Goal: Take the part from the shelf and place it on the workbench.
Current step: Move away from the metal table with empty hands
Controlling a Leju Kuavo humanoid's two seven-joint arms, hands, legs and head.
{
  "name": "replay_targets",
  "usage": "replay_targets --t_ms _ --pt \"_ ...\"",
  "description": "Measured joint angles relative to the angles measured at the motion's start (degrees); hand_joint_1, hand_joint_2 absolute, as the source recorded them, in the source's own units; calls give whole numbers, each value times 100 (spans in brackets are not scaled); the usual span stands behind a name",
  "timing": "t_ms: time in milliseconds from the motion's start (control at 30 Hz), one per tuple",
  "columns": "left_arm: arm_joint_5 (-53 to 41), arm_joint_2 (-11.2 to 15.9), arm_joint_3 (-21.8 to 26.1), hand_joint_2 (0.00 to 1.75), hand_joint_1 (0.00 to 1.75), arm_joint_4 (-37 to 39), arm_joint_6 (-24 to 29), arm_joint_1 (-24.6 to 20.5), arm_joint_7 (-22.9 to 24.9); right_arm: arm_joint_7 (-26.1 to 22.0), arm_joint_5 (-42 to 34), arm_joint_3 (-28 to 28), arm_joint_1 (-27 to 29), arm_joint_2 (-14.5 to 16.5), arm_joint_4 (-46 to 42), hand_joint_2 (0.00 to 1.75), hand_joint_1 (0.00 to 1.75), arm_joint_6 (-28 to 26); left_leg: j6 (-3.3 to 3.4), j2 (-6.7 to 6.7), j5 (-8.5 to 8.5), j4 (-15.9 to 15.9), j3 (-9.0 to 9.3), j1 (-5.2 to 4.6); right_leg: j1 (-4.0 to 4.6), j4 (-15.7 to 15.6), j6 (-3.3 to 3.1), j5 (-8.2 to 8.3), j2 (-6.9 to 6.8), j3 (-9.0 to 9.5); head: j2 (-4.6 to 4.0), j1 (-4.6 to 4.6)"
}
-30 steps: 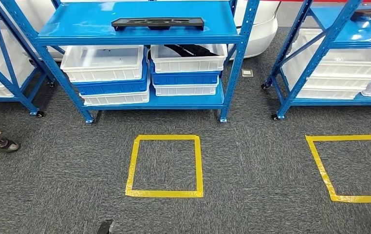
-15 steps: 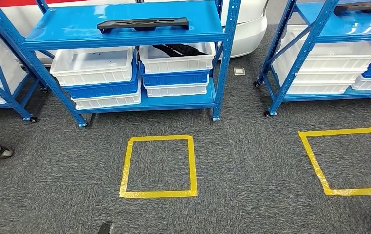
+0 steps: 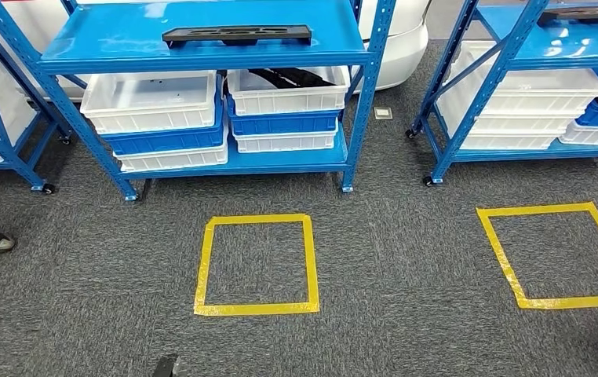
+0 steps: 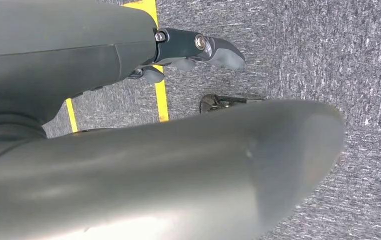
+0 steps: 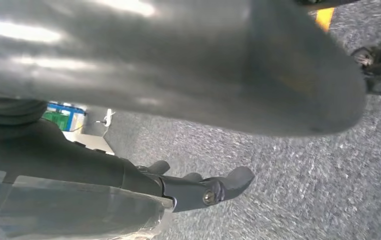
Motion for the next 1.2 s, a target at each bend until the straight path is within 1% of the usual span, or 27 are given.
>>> replay_targets --t_ms 67,100,133,200,267,300,333,400,433,467,500,533,600,633,667,733,800,833,900,933,967,1000,1067,1100,1133,1167,1200 --pt "-11 -1 0 0 0 0 -6 -3 -1 -16 13 0 -9 -13 0 0 0 43 -36 1 -11 72 -38 -16 -5 -829 77 281 -37 444 0 4" --pt "-14 -1 0 0 0 0 -7 -5 -3 -26 14 0 -20 -17 0 0 0 64 -67 2 -31 117 -60 -25 -2 -1159 66 381 -49 610 0 -3" --pt "-16 -4 0 0 0 0 -8 -7 -8 -37 15 0 -29 -27 -1 0 0 85 -109 4 -51 152 -77 -30 19 -1358 28 428 -59 701 0 -14" --pt "-21 -13 0 0 0 0 -9 -8 -21 -55 16 0 -36 -40 -2 0 0 138 -220 8 -59 158 -83 -7 65 -1422 -111 441 -47 707 0 -26" --pt "-25 -15 0 0 0 0 -9 -7 -31 -68 20 0 -33 -33 -1 0 0 180 -313 6 -107 220 -112 26 30 -1458 -233 494 -41 739 0 -21" --pt "-26 -15 0 0 0 0 -9 -6 -33 -75 23 0 -32 -30 -1 0 0 204 -343 3 -229 371 -173 37 3 -1476 -277 535 -37 754 -1 -28" --pt "-26 -15 0 0 0 0 -9 -5 -36 -84 29 0 -31 -27 0 0 0 236 -369 -2 -418 637 -278 53 -11 -1480 -307 560 -34 765 0 -37" --pt "-27 -15 0 0 0 0 -10 -2 -37 -107 42 0 -28 -33 0 0 0 312 -421 -7 -839 1382 -574 74 25 -1473 -329 574 -31 747 1 -49" --pt "-27 -14 0 0 0 0 -10 0 -37 -121 52 0 -26 -32 0 0 0 345 -433 -8 -940 1666 -688 78 46 -1470 -329 573 -28 744 1 -47" --pt "-27 -15 0 0 0 0 -11 1 -38 -135 62 0 -26 -32 0 0 0 375 -426 -8 -923 1758 -717 77 70 -1467 -329 572 -22 746 1 -50" --pt "-27 -15 0 0 0 0 -12 2 -39 -150 72 0 -26 -32 0 0 0 396 -393 -10 -794 1617 -641 70 95 -1467 -330 571 -14 754 1 -50" --pt "-27 -13 0 0 0 0 -13 0 -41 -162 80 0 -27 -30 0 0 0 412 -325 -15 -588 1277 -473 50 120 -1469 -330 570 -3 766 0 -50" --pt "-27 16 2 0 0 -3 -14 -6 -47 -179 91 0 -28 4 5 0 0 444 -95 -14 -263 530 -110 -40 129 -1477 -323 573 12 772 -1 -17" --pt "-27 32 3 0 0 -5 -16 -9 -50 -185 98 1 -30 25 9 0 0 457 -1 -11 -186 308 -8 -95 100 -1480 -310 578 13 760 -1 -5" --pt "-27 44 4 0 0 -7 -17 -10 -52 -189 105 1 -31 39 13 0 0 469 62 -6 -168 208 30 -145 63 -1485 -288 585 11 746 -1 -5" --pt "-27 49 5 0 0 -8 -18 -10 -55 -195 117 2 -34 60 17 0 0 478 126 4 -98 58 79 -175 49 -1529 -233 603 2 742 1 -39" --pt "-27 43 7 0 0 -8 -17 -16 -57 -197 123 2 -32 72 17 0 0 479 209 28 22 -203 203 -137 99 -1433 -220 523 -16 693 1 -36" --pt "-27 37 7 0 0 -9 -18 -25 -60 -197 125 2 -30 62 15 0 0 478 233 38 81 -315 254 -101 112 -1208 -231 410 -23 581 0 -28" --pt "-27 20 7 0 0 -8 -20 -36 -64 -197 127 2 -31 36 15 0 0 476 232 35 122 -363 249 -72 61 -471 -230 106 -23 213 -1 -10" --pt "-27 10 7 0 0 -8 -21 -34 -65 -197 128 2 -28 17 15 0 0 475 199 32 126 -356 231 -57 23 -145 -192 3 -23 44 -1 -9" --pt "-27 -2 7 0 0 -7 -22 -27 -64 -197 128 2 -25 -2 15 0 0 474 161 28 125 -339 215 -34 -20 2 -126 -22 -25 -32 -1 -8" --pt "-27 -11 7 0 0 -7 -22 -20 -64 -197 128 2 -21 -20 15 0 0 473 106 22 116 -305 193 -1 -68 -79 -35 45 -28 7 -1 -7" --pt "-27 -24 7 0 0 -7 -22 -16 -63 -197 129 2 -19 -43 15 0 0 472 -48 10 54 -139 116 84 -170 -795 175 329 -50 386 -1 -2" --pt "-27 -19 7 0 0 -8 -20 -18 -63 -197 129 2 -24 -35 18 0 0 475 -139 7 0 -22 59 103 -193 -1097 236 429 -51 533 -1 19" --pt "-27 -16 8 0 0 -8 -19 -19 -64 -198 129 2 -32 -33 17 0 0 478 -218 4 -63 95 6 109 -198 -1263 227 475 -50 624 0 28" --pt "-28 -13 8 0 0 -9 -19 -20 -65 -198 129 2 -37 -27 18 0 0 481 -279 6 -115 182 -33 103 -187 -1280 171 465 -45 618 0 22" --pt "-30 -11 8 0 0 -9 -17 -21 -67 -199 129 2 -38 -24 18 0 0 486 -318 4 -151 224 -52 96 -164 -1222 91 450 -31 571 1 10"
